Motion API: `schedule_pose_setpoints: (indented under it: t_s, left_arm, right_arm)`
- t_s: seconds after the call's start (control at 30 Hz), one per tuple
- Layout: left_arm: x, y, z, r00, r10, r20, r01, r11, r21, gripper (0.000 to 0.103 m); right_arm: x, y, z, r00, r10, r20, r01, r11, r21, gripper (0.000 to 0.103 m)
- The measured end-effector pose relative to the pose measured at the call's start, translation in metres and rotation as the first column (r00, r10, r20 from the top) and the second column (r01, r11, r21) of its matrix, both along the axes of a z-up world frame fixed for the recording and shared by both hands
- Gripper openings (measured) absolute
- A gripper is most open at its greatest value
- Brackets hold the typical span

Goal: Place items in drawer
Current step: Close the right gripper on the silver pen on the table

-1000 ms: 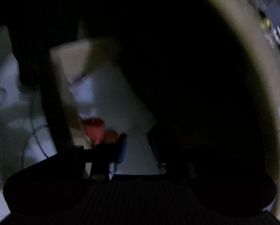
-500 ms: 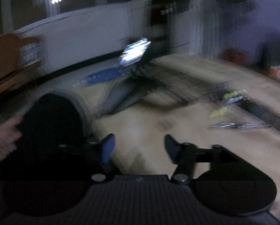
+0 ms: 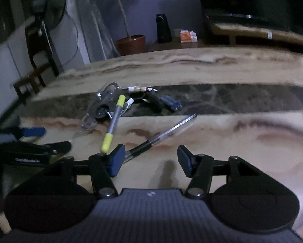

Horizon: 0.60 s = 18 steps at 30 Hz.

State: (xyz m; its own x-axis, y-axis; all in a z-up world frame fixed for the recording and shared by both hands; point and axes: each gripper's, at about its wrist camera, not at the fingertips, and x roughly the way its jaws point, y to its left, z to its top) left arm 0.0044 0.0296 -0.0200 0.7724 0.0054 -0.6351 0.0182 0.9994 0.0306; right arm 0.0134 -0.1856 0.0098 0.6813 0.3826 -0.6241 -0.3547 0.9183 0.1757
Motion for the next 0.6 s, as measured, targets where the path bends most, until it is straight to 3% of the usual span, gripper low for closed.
schedule_pose_setpoints:
  t_s: [0.43, 0.47, 0.57, 0.6]
  left_arm:
    - [0.0, 0.0, 0.0, 1.0, 0.0, 0.0, 0.0, 1.0, 0.0, 0.103]
    - [0.0, 0.0, 0.0, 1.0, 0.0, 0.0, 0.0, 1.0, 0.0, 0.103]
    - [0.0, 0.0, 0.0, 1.0, 0.0, 0.0, 0.0, 1.0, 0.0, 0.103]
    - [0.0, 0.0, 0.0, 1.0, 0.0, 0.0, 0.0, 1.0, 0.0, 0.103]
  right_arm:
    - [0.014, 0.023, -0.005, 0.997, 0.066, 0.036, -0.058, 0.981, -0.187, 0.059]
    - [0.013, 0.022, -0.005, 0.997, 0.071, 0.039, -0.062, 0.979, -0.195, 0.053]
    - [0.013, 0.013, -0.002, 0.997, 0.06, 0.047, -0.048, 0.972, -0.232, 0.02]
    - [0.012, 0.01, -0.002, 0.997, 0.054, 0.052, -0.039, 0.967, -0.251, 0.017]
